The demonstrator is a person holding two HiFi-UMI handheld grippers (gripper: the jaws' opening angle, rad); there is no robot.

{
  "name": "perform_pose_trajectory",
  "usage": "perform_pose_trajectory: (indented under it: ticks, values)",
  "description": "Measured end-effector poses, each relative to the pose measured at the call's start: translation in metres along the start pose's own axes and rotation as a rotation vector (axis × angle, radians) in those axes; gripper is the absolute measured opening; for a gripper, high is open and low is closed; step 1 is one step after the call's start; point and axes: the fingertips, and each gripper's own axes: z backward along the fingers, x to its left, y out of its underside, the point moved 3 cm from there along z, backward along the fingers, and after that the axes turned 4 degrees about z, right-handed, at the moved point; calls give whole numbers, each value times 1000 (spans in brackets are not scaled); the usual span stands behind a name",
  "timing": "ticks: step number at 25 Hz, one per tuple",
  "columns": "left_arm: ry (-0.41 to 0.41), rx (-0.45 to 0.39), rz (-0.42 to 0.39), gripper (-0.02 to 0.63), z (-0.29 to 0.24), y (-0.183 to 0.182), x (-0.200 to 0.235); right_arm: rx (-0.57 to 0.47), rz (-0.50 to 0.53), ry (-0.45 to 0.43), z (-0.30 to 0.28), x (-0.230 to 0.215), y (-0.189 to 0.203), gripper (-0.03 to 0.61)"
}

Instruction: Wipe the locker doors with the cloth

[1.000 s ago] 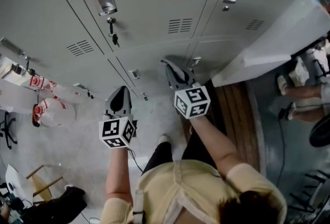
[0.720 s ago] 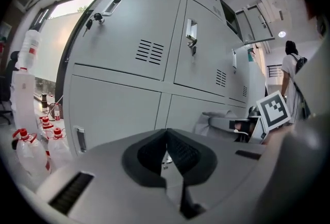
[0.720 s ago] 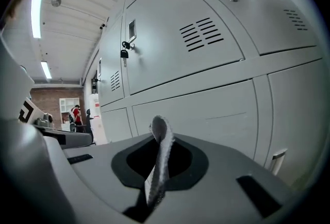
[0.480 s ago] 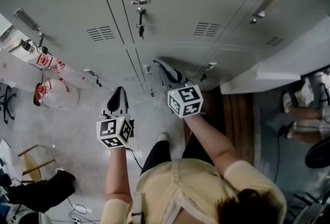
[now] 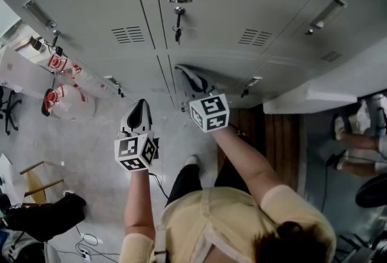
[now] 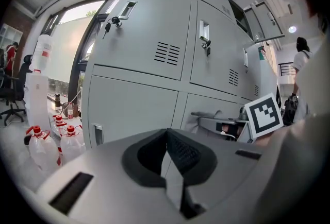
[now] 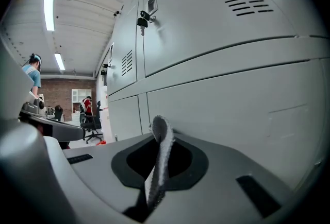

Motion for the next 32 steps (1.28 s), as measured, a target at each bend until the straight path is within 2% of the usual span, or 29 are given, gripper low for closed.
perform_pose_trajectory:
  ticks: [4, 10, 32]
  values:
    - [12, 7, -4, 3, -3, 1, -4, 8, 25, 14, 0, -7, 1, 15]
    - [49, 22, -20, 3, -13, 3, -16, 13, 12, 59, 11, -23, 7, 15]
    - [233, 78, -65, 3, -52, 12, -85, 37, -31, 288, 79, -107, 23, 15]
